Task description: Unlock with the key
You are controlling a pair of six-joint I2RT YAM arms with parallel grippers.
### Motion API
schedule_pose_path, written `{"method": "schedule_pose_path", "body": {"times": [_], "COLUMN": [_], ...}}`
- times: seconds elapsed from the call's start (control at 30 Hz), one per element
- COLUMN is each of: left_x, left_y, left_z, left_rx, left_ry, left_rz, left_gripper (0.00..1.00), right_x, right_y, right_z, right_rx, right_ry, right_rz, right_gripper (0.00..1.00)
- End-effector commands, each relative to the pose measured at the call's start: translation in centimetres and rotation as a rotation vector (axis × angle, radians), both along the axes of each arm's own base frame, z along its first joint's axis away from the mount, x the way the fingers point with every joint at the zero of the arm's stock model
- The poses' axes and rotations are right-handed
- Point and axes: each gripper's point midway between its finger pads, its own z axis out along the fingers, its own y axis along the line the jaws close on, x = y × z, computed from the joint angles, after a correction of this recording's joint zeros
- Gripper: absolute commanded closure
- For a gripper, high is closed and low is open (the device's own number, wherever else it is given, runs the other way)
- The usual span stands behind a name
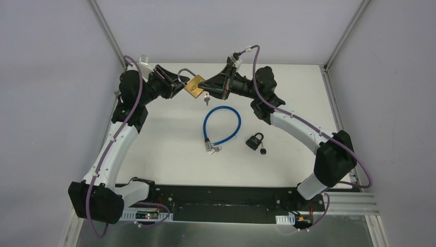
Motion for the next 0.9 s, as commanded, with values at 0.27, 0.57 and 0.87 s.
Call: {"method": "schedule_pose_path", "body": {"times": [0.27, 0.57, 0.87], "left_x": [-1.5, -1.2, -0.2], "left_y": [1.6, 0.3, -0.6], "left_z": [-5.3, -3.9, -4.7], "left_rx": [0.143, 0.156, 0.147], "left_ry": [0.154, 0.093, 0.070], "left_rz": [0.065, -0.030, -0.079], "left_gripper": [0.70, 0.78, 0.79], "right_x": [1.2, -0.9, -2.6], "right_y": [-1.0, 0.5, 2.5], "right_z": [-0.6, -2.3, 0.0], "right_rx": [-0.140, -0.186, -0.022], "right_ry": [-0.186, -0.236, -0.174], "right_rz": [-0.113, 0.002, 0.111], "right_gripper": [1.00, 1.00, 1.00]}}
